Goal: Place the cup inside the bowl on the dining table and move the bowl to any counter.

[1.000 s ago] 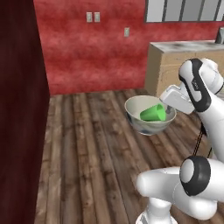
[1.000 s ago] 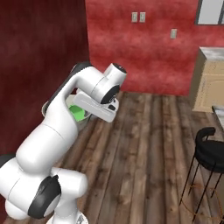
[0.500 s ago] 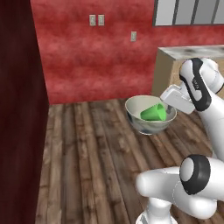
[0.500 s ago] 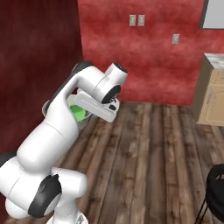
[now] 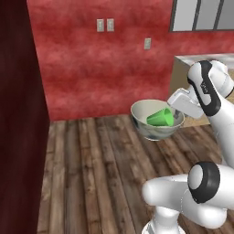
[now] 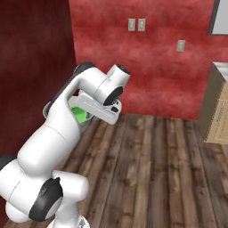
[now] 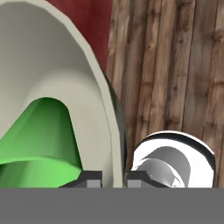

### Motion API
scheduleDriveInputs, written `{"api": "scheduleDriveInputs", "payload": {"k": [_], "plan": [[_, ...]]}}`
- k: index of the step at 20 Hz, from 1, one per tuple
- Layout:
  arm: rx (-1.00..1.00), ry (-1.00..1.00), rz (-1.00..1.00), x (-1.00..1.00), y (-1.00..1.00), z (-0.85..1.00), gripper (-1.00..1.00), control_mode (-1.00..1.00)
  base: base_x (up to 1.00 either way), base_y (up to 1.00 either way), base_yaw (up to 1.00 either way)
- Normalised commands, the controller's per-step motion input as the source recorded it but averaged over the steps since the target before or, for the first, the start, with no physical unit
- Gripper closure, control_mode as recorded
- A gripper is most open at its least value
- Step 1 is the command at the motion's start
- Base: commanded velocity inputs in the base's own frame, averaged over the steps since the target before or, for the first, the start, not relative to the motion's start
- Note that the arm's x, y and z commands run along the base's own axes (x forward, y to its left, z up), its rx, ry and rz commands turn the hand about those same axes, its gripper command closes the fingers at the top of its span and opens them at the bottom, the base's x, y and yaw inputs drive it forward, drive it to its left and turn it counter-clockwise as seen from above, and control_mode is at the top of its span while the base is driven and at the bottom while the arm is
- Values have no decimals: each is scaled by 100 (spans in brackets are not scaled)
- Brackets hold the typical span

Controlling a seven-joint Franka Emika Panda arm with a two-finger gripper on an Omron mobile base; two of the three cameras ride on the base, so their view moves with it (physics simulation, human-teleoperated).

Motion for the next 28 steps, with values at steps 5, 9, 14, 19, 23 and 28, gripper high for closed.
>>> {"api": "scheduleDriveInputs", "payload": {"k": [5, 9, 14, 19, 23, 28], "plan": [[0, 0, 0, 0, 0, 0, 100, 100, 100, 0, 0], [0, 0, 0, 0, 0, 0, 100, 100, 100, 0, 0], [0, 0, 0, 0, 0, 0, 100, 100, 100, 0, 1], [0, 0, 0, 0, 0, 0, 100, 100, 100, 0, 5], [0, 0, 0, 0, 0, 0, 100, 100, 100, 0, 7], [0, 0, 0, 0, 0, 0, 100, 100, 100, -7, 7]]}}
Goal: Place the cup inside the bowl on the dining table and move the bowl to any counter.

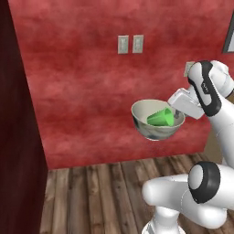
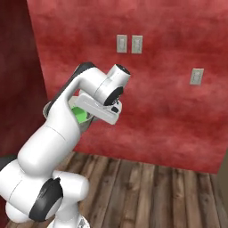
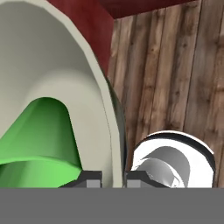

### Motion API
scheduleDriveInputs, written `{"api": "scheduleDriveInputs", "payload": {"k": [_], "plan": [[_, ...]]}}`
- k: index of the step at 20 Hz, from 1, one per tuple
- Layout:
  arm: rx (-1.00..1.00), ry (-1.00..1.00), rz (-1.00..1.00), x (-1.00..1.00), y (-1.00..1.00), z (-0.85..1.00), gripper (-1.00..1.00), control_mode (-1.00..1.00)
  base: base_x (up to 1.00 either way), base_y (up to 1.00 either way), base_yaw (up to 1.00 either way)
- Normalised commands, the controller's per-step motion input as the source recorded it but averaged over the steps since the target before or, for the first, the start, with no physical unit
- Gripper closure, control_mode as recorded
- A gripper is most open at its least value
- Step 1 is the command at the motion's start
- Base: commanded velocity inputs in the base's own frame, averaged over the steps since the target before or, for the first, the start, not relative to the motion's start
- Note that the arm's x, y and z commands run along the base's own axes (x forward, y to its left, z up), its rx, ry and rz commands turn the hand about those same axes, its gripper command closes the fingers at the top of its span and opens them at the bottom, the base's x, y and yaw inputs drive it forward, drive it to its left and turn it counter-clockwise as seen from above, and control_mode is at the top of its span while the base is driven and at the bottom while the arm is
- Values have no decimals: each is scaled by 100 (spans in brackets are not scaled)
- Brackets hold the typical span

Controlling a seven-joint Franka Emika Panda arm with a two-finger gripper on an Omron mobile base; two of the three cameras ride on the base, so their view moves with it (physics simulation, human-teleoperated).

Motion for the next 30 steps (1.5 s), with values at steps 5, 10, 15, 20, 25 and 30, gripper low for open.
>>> {"api": "scheduleDriveInputs", "payload": {"k": [5, 10, 15, 20, 25, 30], "plan": [[0, 0, 0, 0, 0, 0, 100, 100, 37, -86, 6], [0, 0, 0, 0, 0, 0, 100, 100, -5, -100, 5], [0, 0, 0, 0, 0, 0, 100, 100, 0, -100, 7], [0, 0, 0, 0, 0, 0, 100, 100, 3, -100, 7], [0, 0, 0, 0, 0, 0, 100, 100, 8, -100, 7], [0, 0, 0, 0, 0, 0, 100, 100, 23, -100, 8]]}}
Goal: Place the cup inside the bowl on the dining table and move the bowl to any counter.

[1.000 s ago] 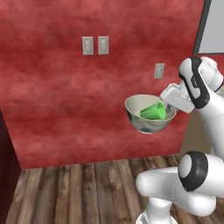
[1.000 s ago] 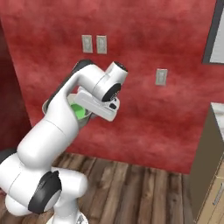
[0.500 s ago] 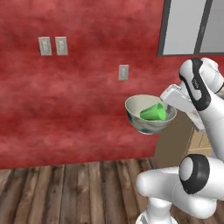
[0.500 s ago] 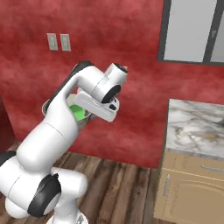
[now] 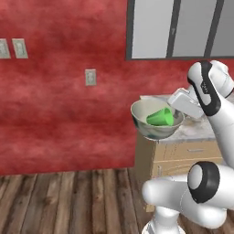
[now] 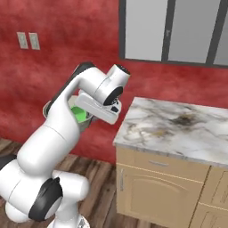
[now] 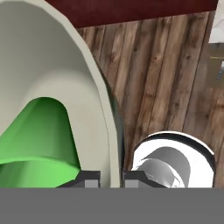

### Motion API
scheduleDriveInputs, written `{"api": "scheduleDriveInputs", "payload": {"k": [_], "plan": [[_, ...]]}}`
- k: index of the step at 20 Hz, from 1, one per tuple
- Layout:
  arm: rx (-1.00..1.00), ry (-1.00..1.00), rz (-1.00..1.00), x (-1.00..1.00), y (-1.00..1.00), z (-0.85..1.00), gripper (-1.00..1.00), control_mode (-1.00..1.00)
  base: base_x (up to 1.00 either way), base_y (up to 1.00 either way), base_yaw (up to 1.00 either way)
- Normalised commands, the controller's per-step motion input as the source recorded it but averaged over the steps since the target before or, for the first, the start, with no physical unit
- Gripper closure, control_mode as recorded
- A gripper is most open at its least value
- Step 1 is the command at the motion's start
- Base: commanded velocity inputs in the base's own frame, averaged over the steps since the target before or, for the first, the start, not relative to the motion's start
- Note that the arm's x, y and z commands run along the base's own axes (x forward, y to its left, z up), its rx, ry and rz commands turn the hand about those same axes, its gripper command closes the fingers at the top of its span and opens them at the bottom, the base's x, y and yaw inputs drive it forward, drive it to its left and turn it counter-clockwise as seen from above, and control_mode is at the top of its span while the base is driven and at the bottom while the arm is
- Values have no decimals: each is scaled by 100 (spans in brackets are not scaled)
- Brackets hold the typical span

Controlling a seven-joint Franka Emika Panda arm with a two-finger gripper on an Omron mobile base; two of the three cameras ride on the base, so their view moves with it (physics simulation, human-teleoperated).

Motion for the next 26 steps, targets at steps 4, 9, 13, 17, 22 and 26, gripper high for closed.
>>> {"api": "scheduleDriveInputs", "payload": {"k": [4, 9, 13, 17, 22, 26], "plan": [[0, 0, 0, 0, 0, 0, 100, 100, 33, -100, 7], [0, 0, 0, 0, 0, 0, 100, 100, 34, -100, 3], [0, 0, 0, 0, 0, 0, 100, 100, 1, -91, -3], [0, 0, 0, 0, 0, 0, 100, 100, 5, -30, -19], [0, 0, 0, 0, 0, 0, 100, 100, 38, -5, -38], [0, 0, 0, 0, 0, 0, 100, 100, 50, 0, -42]]}}
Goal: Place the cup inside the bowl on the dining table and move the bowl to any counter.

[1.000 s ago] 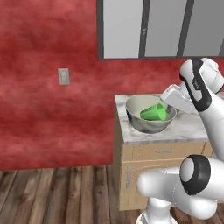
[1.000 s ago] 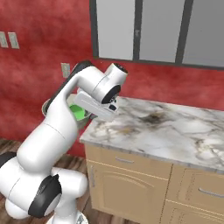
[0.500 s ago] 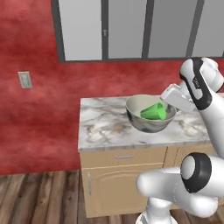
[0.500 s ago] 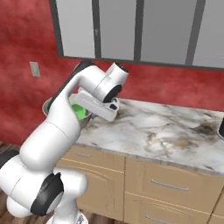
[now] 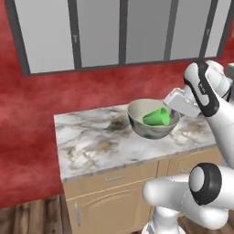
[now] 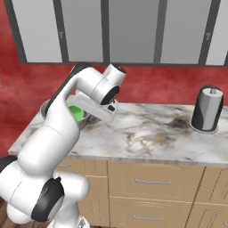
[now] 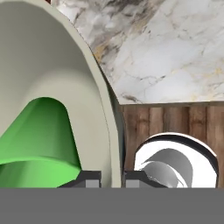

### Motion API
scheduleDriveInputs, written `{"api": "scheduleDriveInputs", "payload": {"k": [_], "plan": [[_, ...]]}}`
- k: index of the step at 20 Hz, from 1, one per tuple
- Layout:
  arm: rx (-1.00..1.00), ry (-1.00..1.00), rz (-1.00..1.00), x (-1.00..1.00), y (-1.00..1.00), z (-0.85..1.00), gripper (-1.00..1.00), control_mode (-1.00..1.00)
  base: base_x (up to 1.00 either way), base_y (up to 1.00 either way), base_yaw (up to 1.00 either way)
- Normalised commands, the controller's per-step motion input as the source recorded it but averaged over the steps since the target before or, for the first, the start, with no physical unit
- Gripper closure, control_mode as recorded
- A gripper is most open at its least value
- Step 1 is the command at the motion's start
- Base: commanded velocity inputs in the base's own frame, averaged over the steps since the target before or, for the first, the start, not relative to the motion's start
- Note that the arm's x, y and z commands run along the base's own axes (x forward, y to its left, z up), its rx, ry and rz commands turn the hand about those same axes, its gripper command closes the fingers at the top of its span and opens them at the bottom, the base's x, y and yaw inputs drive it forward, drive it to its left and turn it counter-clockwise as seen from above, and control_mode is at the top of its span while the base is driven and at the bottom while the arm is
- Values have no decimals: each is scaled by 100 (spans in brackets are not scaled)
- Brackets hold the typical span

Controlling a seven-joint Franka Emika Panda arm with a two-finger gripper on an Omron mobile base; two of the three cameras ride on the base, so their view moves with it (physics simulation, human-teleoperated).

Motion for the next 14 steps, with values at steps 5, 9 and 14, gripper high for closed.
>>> {"api": "scheduleDriveInputs", "payload": {"k": [5, 9, 14], "plan": [[0, 0, 0, 0, 0, 0, 100, 100, 70, 0, -26], [0, 0, 0, 0, 0, 0, 100, 100, 70, 0, -16], [0, 0, 0, 0, 0, 0, 100, 100, 16, 1, -2]]}}
